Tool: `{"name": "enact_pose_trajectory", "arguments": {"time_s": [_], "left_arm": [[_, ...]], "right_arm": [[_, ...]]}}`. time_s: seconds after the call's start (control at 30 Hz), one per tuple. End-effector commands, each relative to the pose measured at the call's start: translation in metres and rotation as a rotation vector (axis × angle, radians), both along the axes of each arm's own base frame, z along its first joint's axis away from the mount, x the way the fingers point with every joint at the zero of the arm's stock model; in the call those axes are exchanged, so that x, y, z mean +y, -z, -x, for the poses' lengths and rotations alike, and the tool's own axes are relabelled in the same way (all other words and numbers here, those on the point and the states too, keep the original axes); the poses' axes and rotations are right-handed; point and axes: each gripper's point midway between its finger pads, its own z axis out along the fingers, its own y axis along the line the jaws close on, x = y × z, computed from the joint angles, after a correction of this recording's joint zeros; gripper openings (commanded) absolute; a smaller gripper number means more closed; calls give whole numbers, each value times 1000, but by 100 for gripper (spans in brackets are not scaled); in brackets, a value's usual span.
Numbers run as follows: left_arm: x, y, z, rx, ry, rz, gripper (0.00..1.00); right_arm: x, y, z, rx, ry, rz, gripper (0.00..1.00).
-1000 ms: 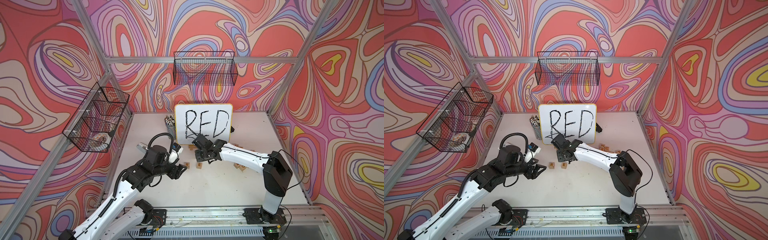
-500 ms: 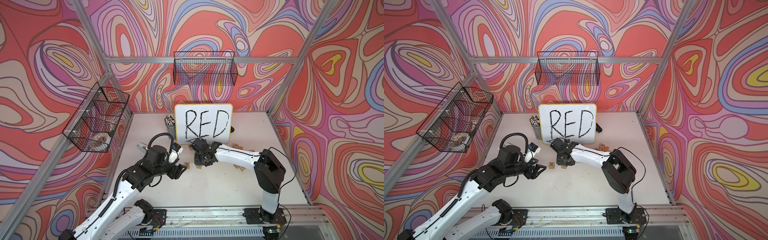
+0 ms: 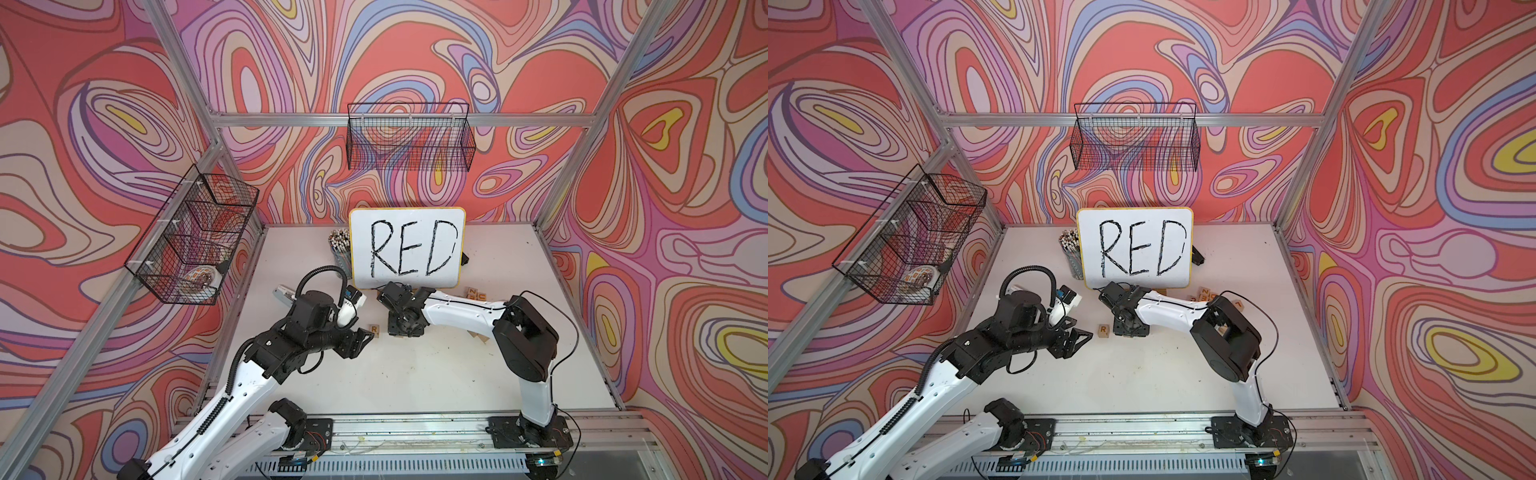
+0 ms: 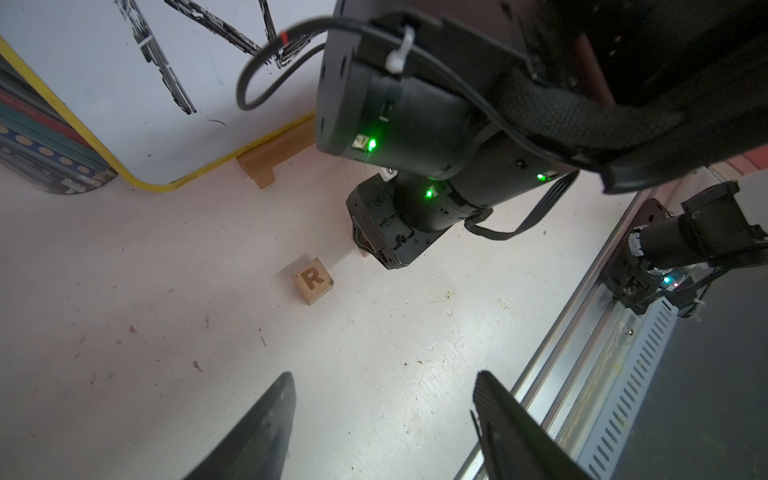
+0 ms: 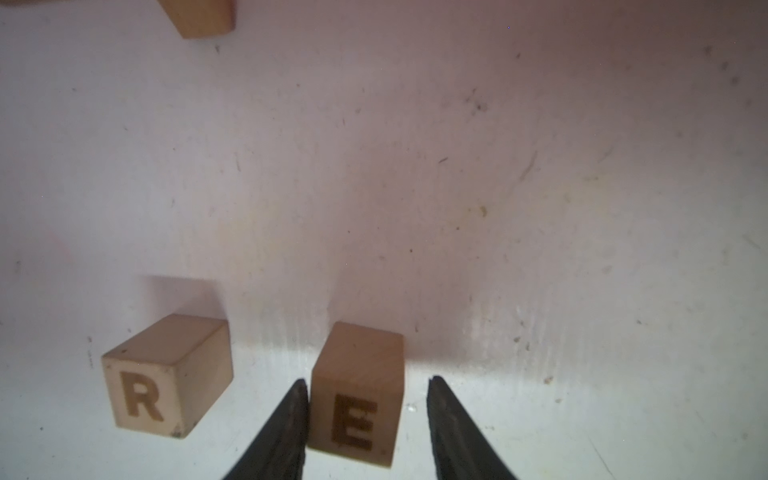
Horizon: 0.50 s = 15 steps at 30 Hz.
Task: Assemble the uppercase word "red" with letter blocks
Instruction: Adjust the letter block at the center of the board.
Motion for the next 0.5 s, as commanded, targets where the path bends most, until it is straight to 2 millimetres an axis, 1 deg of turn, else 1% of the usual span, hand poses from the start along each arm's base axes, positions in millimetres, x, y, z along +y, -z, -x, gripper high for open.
{"name": "enact_pose_trajectory", "arguments": {"time_s": [0.0,0.1,0.23,0.33,0.47], "left_arm": [[3,5,2,9,1,-9,71],[2,5,2,9,2,-9,71],[2,4,2,9,3,-8,71],[2,5,2,9,3,-8,71],[2,4,3,10,4,-7,71]], "right_arm": [[4,3,-3,-7,6,11,49],[5,7,-4,0,0,17,45],[5,6,-4,-2,-6,20,36],[4,5,-4,-2,-14,27,33],[2,4,-4,-3,-22,43,32]]}}
